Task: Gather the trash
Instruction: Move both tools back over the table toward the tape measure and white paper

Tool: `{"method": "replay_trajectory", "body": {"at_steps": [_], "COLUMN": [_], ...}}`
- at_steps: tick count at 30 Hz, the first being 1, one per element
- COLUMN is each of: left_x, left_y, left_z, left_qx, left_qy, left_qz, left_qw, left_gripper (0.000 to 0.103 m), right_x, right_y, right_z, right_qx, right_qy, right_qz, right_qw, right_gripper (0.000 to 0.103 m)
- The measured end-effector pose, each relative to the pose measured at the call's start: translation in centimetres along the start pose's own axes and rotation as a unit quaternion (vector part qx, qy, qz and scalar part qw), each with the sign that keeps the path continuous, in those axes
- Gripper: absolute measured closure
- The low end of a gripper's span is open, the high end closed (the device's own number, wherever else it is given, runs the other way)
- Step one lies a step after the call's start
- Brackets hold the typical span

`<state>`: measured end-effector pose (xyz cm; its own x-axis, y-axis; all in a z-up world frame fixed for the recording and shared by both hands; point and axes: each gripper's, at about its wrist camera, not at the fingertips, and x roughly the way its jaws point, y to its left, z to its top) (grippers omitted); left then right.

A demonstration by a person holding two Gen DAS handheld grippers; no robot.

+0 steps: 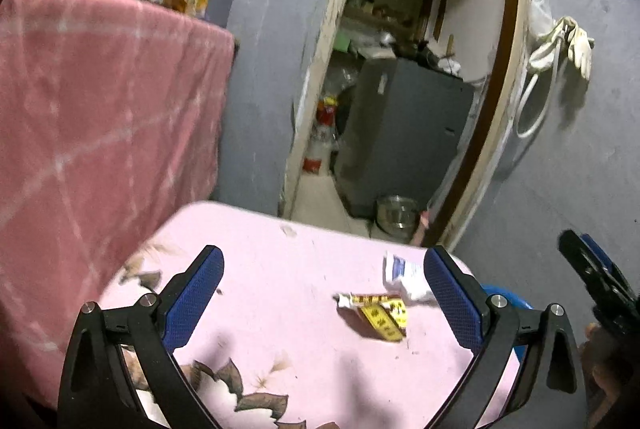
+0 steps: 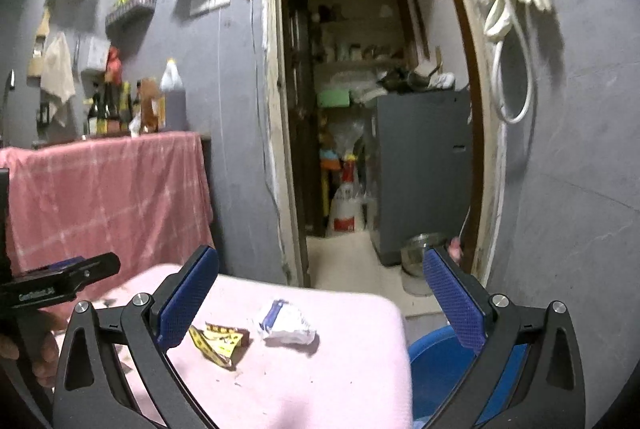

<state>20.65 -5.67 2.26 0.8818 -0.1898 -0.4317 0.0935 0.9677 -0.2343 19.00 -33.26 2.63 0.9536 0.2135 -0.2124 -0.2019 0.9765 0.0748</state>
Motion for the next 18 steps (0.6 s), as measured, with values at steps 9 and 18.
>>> {"method": "replay_trajectory", "body": {"at_steps": [9, 18], "left_x": [3.9, 7.1], "left_y": [-1.4, -1.9], "left_z": [-1.6, -2.8], "left_qx": [0.016, 0.017], "left_qy": [0.081, 0.152], "left_qz": [-0.006, -0.027], "left_qw": [0.9965, 0.9879], "left_gripper": [0.006, 0.032], "right_x": [5.1, 9.1], "right_y": [-0.5, -0.9], "right_z": [-1.9, -3.9], "right_qx": [-0.009, -0.01], "right_qy": [0.105, 0.202], "right_qz": [0.0, 0.011], "right_qw": [0.994, 0.979], "right_gripper": [0.0, 0.016]}}
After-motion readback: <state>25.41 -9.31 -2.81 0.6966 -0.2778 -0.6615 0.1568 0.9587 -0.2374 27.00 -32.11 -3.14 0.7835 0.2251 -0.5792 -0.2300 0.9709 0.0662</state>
